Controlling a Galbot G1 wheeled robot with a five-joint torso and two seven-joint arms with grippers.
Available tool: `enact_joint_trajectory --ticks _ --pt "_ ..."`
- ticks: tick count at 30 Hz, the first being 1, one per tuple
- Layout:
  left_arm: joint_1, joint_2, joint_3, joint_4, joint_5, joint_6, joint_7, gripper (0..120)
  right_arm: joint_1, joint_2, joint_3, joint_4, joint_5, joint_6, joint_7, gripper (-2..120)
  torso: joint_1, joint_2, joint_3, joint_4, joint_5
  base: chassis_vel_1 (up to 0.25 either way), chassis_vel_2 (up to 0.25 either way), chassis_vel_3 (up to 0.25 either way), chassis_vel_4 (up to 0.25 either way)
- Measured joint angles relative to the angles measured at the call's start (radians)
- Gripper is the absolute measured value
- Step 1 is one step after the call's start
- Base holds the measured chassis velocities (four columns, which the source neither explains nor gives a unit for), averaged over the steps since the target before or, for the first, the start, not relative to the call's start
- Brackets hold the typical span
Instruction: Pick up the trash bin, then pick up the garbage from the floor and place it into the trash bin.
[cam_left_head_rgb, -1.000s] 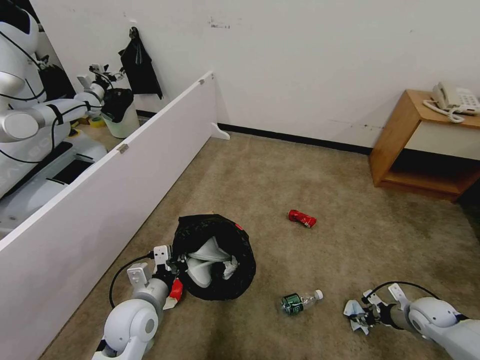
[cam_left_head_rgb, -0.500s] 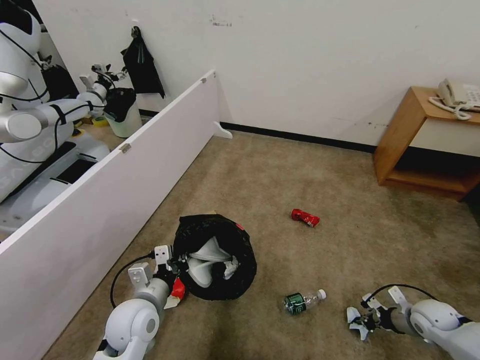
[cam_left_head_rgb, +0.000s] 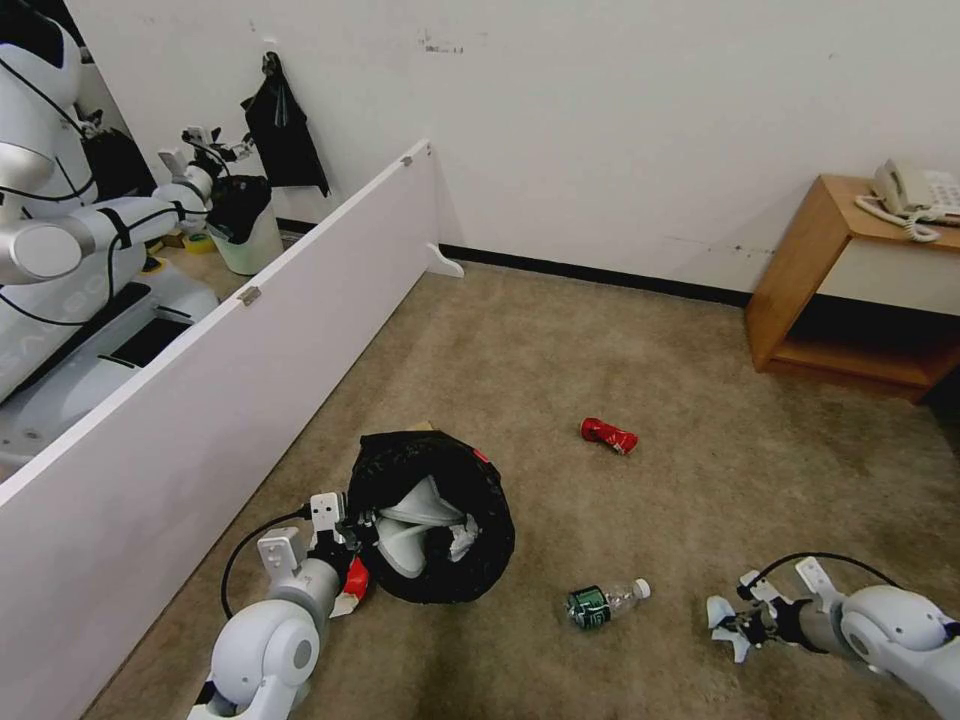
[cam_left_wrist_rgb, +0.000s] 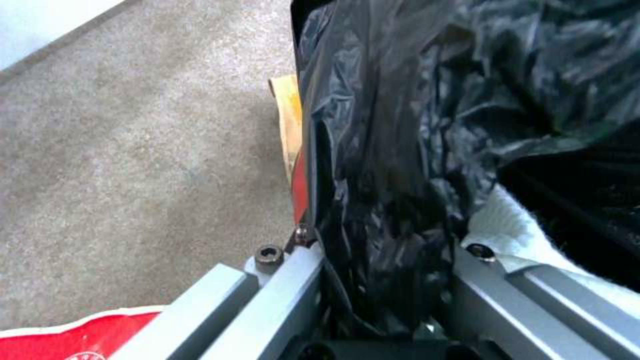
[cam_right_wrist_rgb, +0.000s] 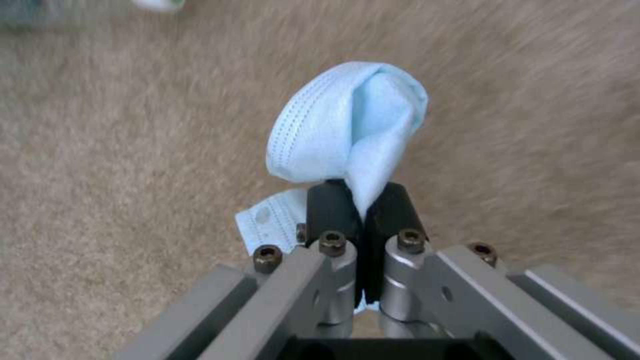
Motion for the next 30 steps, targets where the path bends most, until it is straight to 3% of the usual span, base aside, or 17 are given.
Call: enact_joint_trajectory --ticks 17,24,30 --pt "0.01 0.015 0.006 -0.018 0.007 0.002 0.011 0 -0.02 -0.144 0.129 0.177 0.1 -0.004 0.055 0 0.0 0.0 0.0 0.0 -0.0003 0.0 0.0 0.0 0.0" --pt "0.024 0.068 0.006 -0.048 -0.046 0.04 -0.001 0 0.034 -0.149 0.246 0.326 0.172 -0.004 0.102 0 0.0 0.0 0.0 0.0002 -0.0003 0.0 0.0 0.0 0.0" --pt "0.024 0.101 0.011 -0.057 -0.086 0.089 -0.023 0 0.036 -0.172 0.355 0.446 0.173 0.049 0.102 0 0.0 0.0 0.0 0.0002 -0.0005 0.0 0.0 0.0 0.0"
